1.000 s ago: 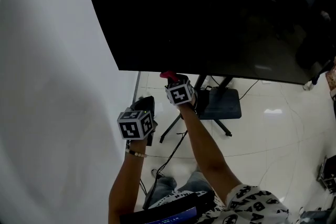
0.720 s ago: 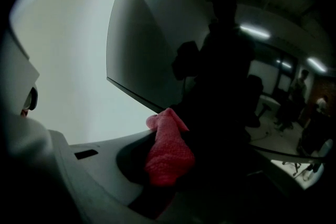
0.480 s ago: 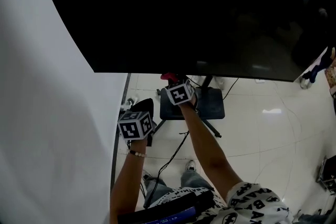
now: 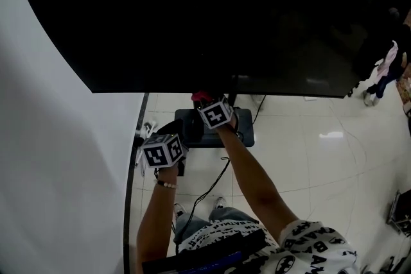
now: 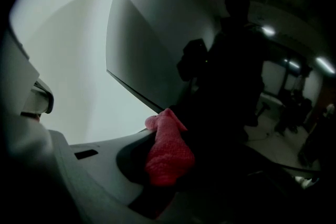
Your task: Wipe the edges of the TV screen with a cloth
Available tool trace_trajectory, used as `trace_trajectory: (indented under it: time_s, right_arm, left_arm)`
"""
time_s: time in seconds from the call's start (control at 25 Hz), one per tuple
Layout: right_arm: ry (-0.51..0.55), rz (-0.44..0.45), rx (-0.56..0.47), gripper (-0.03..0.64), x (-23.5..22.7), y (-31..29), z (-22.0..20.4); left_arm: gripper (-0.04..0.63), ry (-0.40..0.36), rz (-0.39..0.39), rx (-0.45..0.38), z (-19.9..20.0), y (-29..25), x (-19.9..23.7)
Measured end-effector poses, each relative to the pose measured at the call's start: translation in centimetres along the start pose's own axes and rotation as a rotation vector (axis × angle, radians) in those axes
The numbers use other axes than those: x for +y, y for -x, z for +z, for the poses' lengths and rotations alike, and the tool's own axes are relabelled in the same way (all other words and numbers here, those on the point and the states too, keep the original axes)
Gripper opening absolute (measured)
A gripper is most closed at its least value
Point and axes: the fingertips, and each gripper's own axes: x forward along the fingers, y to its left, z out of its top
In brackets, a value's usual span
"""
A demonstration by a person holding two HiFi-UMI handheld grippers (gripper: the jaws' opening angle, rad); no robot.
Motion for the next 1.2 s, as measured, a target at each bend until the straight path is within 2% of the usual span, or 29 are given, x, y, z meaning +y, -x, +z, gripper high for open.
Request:
trace_trajectory:
  time_s: [0.2, 0.4, 0.88, 1.2]
  right_arm:
    - [-0.043, -0.03, 0.021, 0.061, -3.3, 1.2, -2.3]
    - [-0.053, -0.112, 0.047, 0.061, -6.7, 3.4, -4.5]
    - [-0.108, -0.187, 0.049, 0.061, -15.7, 9.4, -8.1]
    - [-0.083, -0.186, 0.072, 0.062, -22.2, 13.0, -11.7]
  left_arm:
    - [0.0, -0.046, -0.053, 0.038, -1.4, -2.9, -2.8]
    - [0.0, -0.085, -0.097, 0.116, -3.3, -4.9, -5.3]
    - [0.0, -0.148, -0.191, 0.167, -4.6, -8.4, -15.4]
    - [0.0, -0.108, -0.196, 0.161, -5.9, -12.3, -22.3]
